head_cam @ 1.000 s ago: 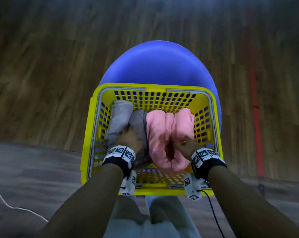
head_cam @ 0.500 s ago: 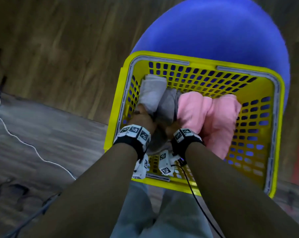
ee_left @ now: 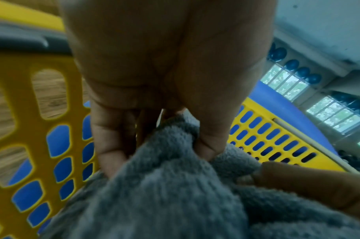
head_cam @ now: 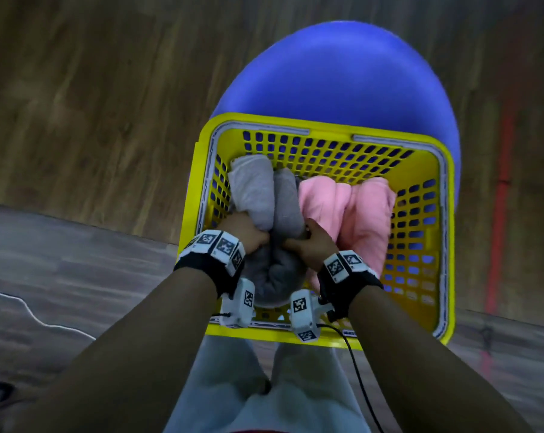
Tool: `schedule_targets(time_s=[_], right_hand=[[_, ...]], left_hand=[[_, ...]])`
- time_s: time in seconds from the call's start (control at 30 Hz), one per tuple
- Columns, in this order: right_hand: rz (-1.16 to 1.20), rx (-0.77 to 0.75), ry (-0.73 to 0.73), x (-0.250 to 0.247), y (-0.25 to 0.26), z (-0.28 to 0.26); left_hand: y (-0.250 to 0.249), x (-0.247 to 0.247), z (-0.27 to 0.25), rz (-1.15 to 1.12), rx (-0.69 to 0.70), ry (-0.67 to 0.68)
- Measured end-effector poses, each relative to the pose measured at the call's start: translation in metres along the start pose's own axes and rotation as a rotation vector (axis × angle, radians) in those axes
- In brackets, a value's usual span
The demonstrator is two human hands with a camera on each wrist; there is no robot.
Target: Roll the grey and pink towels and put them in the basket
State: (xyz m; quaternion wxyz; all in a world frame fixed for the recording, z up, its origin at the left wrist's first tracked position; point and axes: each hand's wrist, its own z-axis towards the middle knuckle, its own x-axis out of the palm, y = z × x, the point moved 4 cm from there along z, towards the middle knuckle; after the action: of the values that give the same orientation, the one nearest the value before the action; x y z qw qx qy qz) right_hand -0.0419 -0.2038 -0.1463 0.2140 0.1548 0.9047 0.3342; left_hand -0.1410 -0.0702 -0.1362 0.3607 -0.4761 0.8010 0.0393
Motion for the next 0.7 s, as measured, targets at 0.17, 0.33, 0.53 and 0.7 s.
schedule_targets(time_s=[0.17,0.33,0.53,0.7], right_hand=[[0.098,-0.047,-0.06,-0.038,0.004,-0.028],[-0.079,0.01,-0.102,-0.061,-0.019,-0.035],[-0.526,0.096,0.084,-0.059,-0.044,-0.032],[-0.604,0.049,0.14,-0.065,-0.039,-0.034]], left_hand=[[-0.02,-0.001,-0.015,-0.151,0.076,-0.012],[-0.046,0.015,-0.006,-0.101,0.126,0.003],[-0.037,0.049,0.007,0.02,0.123,-0.015],[-0.021,0.038,0.003,-0.029,0.042,-0.004]])
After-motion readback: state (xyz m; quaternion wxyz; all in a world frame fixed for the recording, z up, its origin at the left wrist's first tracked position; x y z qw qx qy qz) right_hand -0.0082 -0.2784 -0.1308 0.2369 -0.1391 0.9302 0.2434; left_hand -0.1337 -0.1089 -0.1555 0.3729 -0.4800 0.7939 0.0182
